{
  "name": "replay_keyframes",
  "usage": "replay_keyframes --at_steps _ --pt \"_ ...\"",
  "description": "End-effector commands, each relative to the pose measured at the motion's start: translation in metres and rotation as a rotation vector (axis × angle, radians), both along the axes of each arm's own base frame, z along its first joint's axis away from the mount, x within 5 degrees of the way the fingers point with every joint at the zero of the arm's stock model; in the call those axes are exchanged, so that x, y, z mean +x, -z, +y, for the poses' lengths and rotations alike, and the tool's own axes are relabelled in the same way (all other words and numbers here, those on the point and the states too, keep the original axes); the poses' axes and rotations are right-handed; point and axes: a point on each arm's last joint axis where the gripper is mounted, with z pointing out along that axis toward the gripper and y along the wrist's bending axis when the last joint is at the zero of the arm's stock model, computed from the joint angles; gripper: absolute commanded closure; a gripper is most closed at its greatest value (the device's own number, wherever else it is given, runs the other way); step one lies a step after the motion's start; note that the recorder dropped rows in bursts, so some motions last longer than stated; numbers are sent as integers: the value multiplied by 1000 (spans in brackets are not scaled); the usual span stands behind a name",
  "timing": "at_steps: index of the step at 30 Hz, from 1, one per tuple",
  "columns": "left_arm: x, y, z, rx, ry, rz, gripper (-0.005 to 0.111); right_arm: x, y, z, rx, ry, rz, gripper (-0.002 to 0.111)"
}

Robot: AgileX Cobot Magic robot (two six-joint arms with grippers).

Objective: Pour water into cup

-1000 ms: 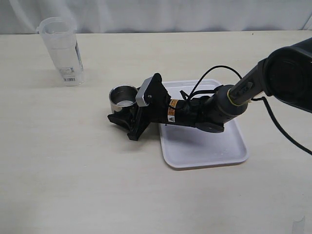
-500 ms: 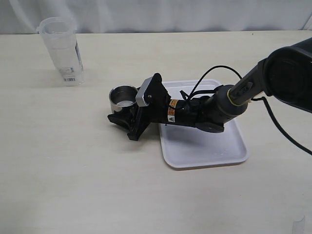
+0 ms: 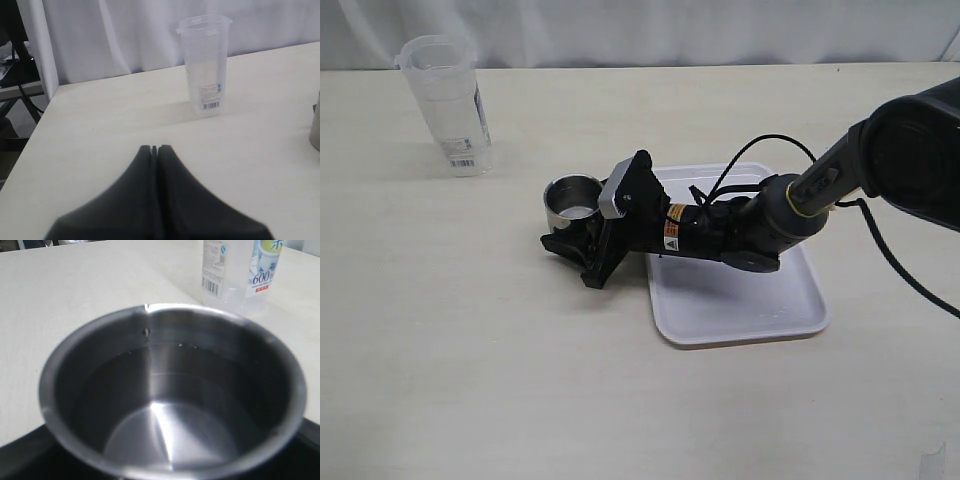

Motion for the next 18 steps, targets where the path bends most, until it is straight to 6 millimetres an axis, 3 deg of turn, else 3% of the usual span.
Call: replay_keyframes --at_steps 1,18 --pt "0 0 0 -4 -7 -4 107 1 0 1 3 -1 -4 104" --pt "0 0 0 -4 -7 -4 107 2 -1 0 16 23 4 104"
